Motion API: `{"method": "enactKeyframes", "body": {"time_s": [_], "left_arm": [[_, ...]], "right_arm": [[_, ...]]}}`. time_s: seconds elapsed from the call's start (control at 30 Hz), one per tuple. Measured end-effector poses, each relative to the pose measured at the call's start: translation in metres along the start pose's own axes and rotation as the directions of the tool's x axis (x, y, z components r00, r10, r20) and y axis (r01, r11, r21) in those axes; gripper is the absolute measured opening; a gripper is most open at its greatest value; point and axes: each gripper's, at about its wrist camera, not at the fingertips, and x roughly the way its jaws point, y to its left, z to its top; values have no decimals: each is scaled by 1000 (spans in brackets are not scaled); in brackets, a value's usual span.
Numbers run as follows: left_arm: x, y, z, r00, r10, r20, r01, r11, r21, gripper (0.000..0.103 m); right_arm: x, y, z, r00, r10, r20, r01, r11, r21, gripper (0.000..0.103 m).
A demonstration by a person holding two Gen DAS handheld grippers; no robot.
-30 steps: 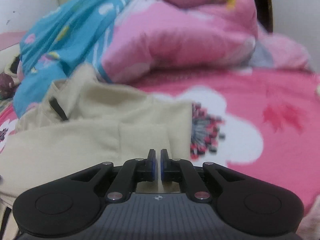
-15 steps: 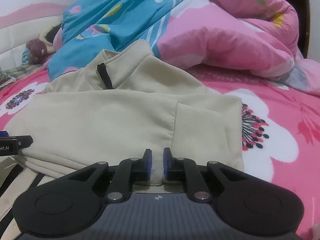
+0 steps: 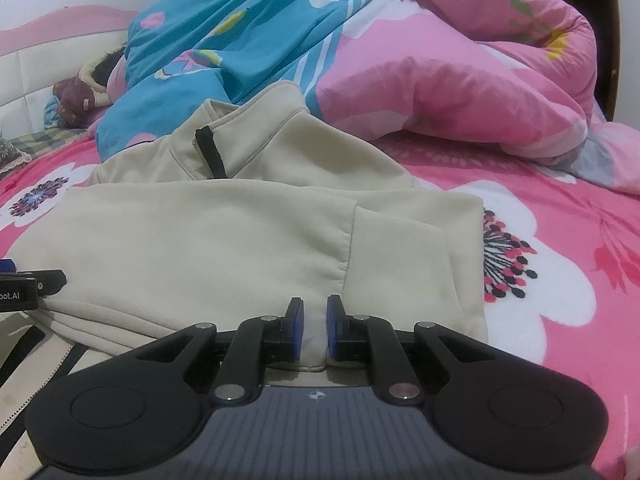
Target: Fold clothes
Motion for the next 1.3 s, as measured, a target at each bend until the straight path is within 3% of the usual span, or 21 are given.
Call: {"method": "enactKeyframes", "body": {"time_s": [1.3], "left_arm": [[0, -6, -5, 999, 32, 29, -33, 999, 11, 89]], "right_arm": [[-1, -4, -1, 1000, 17, 5, -17, 999, 35, 12]]}}
